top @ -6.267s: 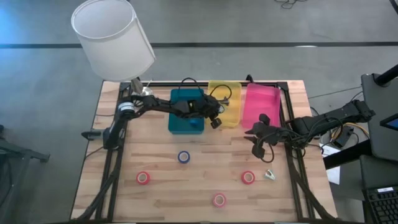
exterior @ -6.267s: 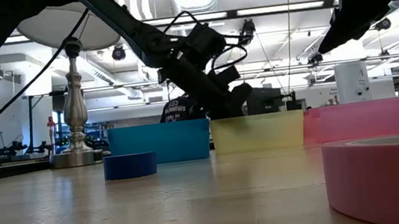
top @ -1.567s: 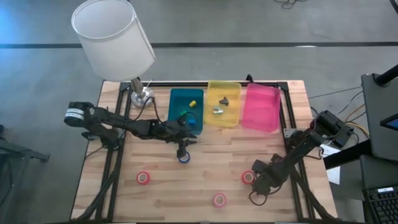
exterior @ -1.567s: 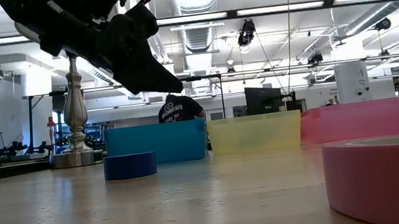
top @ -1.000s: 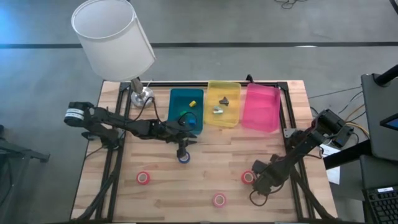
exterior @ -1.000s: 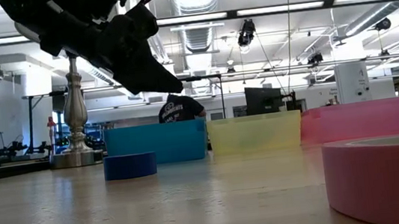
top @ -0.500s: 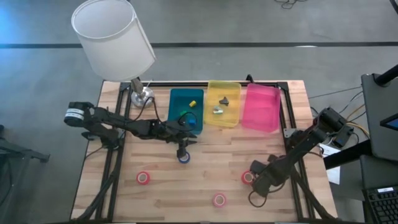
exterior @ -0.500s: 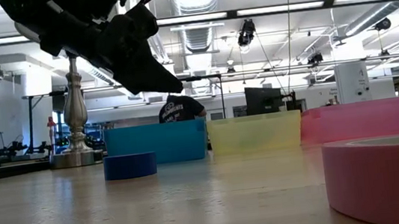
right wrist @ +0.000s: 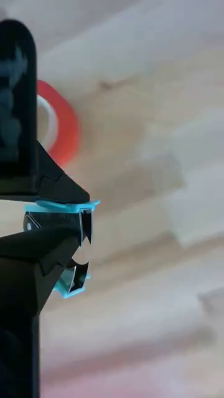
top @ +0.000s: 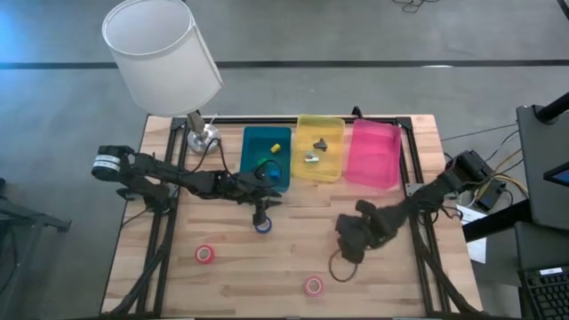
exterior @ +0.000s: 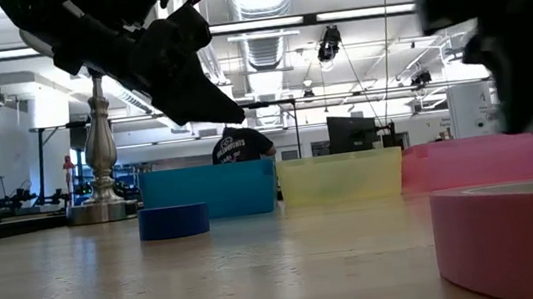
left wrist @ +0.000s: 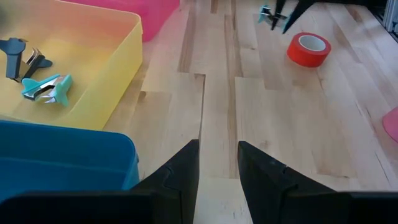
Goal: Pick and place Stapler, Stapler remover, tape
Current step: Put the blue staple remover into the yellow bin, then put the right orange tape on the pink bin
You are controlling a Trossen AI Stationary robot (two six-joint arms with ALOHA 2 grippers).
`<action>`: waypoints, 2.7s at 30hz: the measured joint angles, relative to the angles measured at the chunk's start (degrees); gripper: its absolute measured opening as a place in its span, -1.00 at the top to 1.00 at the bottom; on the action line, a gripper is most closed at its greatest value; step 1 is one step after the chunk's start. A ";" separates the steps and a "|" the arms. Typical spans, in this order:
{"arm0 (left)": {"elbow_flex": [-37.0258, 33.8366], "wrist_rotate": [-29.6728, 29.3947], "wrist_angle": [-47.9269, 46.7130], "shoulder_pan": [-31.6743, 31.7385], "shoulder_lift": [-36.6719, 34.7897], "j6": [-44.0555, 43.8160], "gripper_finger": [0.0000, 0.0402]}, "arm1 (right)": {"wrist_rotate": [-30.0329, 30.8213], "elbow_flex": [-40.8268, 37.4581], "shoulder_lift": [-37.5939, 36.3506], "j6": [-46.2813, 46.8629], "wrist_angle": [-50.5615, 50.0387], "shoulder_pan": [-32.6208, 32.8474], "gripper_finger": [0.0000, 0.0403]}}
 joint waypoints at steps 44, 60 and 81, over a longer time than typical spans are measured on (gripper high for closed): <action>0.00 -0.08 0.17 0.00 0.02 1.44 0.44 | -8.03 -11.20 0.07 -40.37 40.77 -50.94 0.74; 0.00 -0.04 1.16 0.00 0.02 1.38 0.44 | -9.21 -13.82 0.07 -43.27 43.47 -50.94 0.58; 0.00 0.14 1.16 -0.01 0.02 1.38 0.44 | -9.07 -3.61 -0.07 -42.78 27.22 -48.64 0.19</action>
